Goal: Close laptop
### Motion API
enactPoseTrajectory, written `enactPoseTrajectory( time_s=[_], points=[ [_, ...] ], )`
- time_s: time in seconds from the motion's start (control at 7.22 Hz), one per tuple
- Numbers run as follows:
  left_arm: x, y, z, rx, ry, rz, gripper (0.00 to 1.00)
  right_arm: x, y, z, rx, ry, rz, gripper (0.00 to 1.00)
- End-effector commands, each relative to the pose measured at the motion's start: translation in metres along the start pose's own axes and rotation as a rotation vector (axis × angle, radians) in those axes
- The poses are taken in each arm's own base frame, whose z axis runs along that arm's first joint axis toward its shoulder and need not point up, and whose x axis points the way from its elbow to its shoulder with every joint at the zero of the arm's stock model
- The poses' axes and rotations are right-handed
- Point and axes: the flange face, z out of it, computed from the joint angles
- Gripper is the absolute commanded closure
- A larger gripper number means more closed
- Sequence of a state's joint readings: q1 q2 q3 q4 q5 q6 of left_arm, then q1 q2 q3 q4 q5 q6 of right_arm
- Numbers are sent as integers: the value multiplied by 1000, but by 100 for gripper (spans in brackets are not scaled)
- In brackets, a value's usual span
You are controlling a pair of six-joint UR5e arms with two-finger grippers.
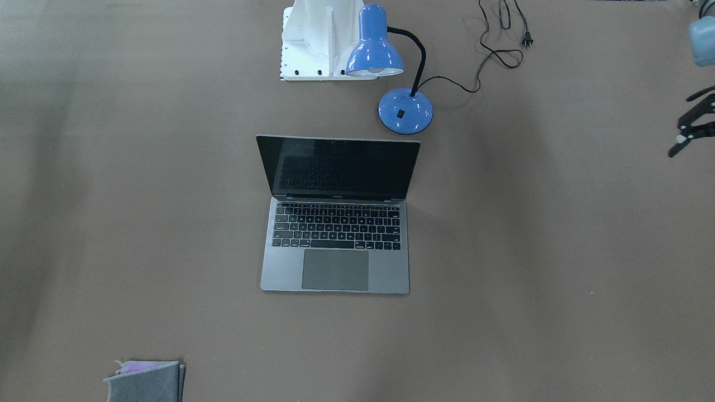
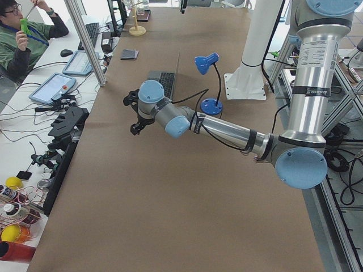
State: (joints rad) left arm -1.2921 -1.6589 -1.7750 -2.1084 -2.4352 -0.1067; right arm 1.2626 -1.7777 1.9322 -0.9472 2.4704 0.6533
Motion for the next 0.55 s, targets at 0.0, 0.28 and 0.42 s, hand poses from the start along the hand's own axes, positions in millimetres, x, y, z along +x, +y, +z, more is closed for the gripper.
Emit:
enactPoseTrajectory(
  time_s=[0.0,0.28,0.42],
  points=[
    [66,-17,46,23,126,-165,95,-57,21,29,-27,-137,116,100],
    [111,-12,80,-17,211,-190,100,-84,36,43,-67,-183,103,100],
    [141,-10,97,-57,260,-247,100,-114,47,51,-102,-206,133,100]
  ],
)
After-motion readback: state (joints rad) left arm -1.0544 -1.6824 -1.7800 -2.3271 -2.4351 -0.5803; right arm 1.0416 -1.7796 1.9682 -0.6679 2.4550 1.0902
